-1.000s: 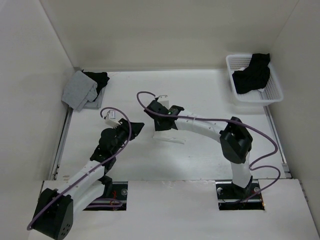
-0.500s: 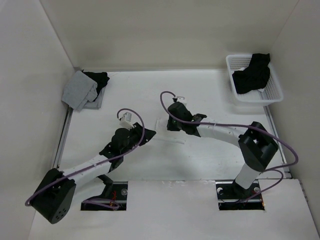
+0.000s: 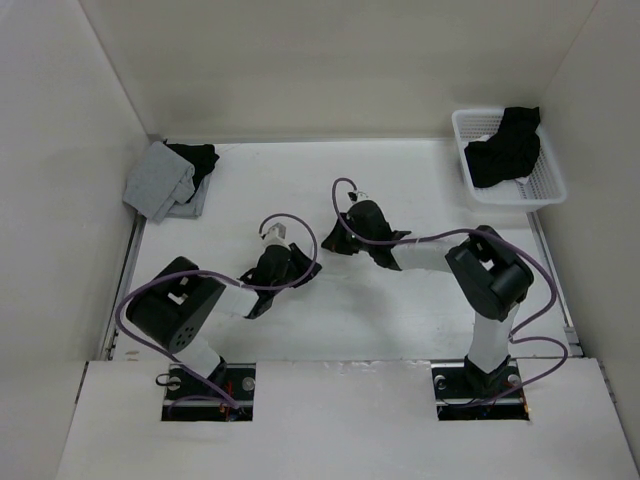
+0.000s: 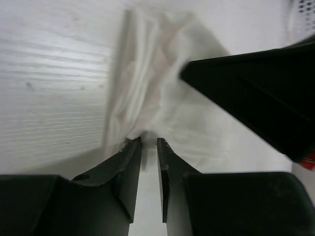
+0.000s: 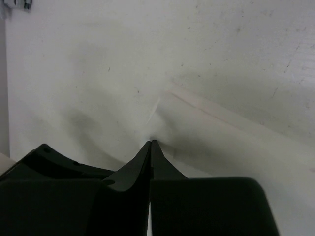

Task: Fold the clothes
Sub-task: Fold the tank top

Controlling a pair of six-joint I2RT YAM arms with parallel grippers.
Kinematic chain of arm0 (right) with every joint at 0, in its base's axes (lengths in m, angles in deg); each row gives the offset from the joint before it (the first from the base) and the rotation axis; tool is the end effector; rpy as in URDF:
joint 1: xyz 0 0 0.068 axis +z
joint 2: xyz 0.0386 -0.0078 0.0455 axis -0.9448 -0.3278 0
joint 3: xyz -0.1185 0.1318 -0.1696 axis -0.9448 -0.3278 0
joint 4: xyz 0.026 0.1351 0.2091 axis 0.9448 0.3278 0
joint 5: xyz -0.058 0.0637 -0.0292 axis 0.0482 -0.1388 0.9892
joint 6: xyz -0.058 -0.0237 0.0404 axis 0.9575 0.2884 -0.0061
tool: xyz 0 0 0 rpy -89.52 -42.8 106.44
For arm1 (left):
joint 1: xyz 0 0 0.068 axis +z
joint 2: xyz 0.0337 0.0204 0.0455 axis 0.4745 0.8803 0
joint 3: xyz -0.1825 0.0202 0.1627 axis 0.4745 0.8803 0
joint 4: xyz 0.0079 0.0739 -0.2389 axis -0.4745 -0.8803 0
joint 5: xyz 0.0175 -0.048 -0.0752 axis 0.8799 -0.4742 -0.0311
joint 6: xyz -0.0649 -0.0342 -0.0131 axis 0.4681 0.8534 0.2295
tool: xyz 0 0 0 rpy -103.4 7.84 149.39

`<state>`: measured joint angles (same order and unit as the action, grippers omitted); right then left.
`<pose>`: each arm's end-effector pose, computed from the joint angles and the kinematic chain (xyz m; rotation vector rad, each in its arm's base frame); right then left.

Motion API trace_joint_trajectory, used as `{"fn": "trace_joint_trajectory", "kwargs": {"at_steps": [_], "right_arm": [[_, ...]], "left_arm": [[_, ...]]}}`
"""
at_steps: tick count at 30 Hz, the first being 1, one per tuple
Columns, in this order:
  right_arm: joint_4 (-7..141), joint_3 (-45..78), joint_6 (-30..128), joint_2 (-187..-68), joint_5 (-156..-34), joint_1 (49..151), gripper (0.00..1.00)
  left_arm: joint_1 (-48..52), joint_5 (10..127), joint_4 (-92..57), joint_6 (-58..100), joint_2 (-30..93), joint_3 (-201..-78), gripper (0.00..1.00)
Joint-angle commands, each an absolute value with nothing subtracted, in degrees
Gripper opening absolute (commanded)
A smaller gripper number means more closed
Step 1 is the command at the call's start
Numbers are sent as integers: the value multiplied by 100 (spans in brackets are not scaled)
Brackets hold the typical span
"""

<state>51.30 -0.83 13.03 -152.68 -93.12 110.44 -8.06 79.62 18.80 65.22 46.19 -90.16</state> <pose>0.3054 0.2603 0.1304 0.0012 2.2996 0.8994 0.2309 -0.1663 0.0914 -0.3965 2.1758 -0.8955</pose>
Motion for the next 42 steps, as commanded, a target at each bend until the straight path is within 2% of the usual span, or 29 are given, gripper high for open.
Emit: {"fn": "trace_joint_trajectory", "kwargs": {"at_steps": [1,15,21,27,32,37,42], "right_arm": [[4172,-176,1108,-15444,-9709,10879,3],[3749,368,440,-16121,-9982,10448,3],[3486,466,80,-15938,-10113,10439,10],[3371,-122,202,-14727,-10132,10335,26],[3573,-1035,623,-13312,-9816,10018,38],[4188,-2125,1160,-11905,-8719,9719,49],[4110,-2864,1310,-11534,-7707,9631,52]], "left_arm": [[-635,8068,2343,6596,4882,-9161,18],[-749,8244,2369,6790,4409,-8651,18],[-688,8314,2229,6675,3584,-8519,18],[-618,8480,1080,6369,2091,-8598,21],[-223,8701,-345,5780,1246,-8871,31],[410,8648,-1338,5436,656,-8836,44],[998,8744,-1989,5235,427,-8792,48]]}}
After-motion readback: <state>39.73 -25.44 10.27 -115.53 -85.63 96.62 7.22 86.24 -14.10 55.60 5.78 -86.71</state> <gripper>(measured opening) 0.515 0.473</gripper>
